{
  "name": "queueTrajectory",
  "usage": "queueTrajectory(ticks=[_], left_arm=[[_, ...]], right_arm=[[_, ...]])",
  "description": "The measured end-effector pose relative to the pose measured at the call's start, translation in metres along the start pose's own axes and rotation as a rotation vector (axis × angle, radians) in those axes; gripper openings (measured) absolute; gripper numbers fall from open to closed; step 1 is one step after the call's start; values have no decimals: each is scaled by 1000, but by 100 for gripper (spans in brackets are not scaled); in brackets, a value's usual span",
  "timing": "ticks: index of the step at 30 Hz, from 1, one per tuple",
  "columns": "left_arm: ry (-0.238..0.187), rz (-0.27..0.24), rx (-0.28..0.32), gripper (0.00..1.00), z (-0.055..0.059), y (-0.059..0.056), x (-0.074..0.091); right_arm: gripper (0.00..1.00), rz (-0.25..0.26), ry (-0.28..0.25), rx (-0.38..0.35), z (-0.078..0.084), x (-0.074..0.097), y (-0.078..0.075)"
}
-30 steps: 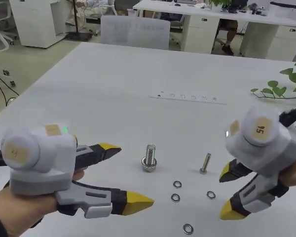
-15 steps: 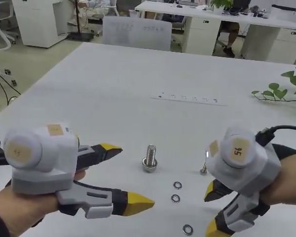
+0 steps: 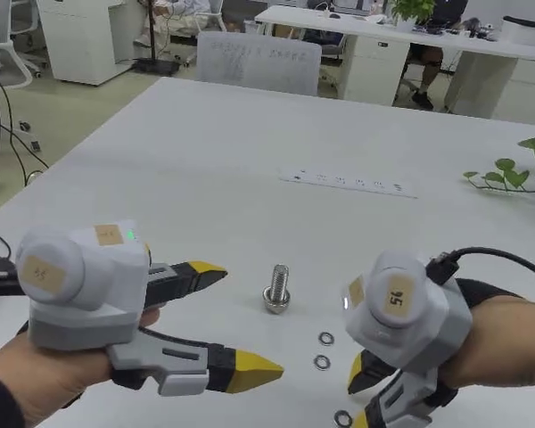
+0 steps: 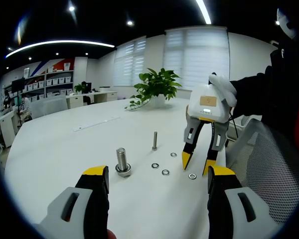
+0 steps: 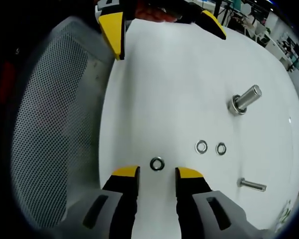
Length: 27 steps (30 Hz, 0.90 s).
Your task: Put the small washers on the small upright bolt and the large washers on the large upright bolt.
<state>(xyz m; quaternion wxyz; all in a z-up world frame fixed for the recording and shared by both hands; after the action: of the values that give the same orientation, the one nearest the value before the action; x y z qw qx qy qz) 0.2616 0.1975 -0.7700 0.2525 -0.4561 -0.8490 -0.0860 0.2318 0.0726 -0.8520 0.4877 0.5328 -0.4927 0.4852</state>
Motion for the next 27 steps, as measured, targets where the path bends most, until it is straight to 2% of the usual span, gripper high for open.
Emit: queueTrajectory(ticks=[10,16,21,27], left_arm=[[-6,-11,4,81,0,0,3],[-11,-17,5,81,-1,-1,4],[-15,-21,5,81,-2,-1,5],[-20,-23,5,81,-3,0,6]], right_arm=[[27,9,28,48,-5,-7,3],[24,53,49,113,-3,-8,1],[21,52,66,129,-4,-9,3],[17,55,78,133,-4,-9,-1]])
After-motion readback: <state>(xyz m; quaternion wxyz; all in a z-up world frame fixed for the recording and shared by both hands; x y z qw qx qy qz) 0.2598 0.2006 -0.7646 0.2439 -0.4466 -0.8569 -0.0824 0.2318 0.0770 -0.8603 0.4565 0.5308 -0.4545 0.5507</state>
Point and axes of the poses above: the centre of the closed fingertips' face, and the gripper's own axes: x roughly backward along the fingers, y roughly to its left, z roughly out of its underside, the point moved 2 cm from there along x, roughly backward along the fingers, and after that the axes turned 13 degrees about y, right-handed, at the moved point
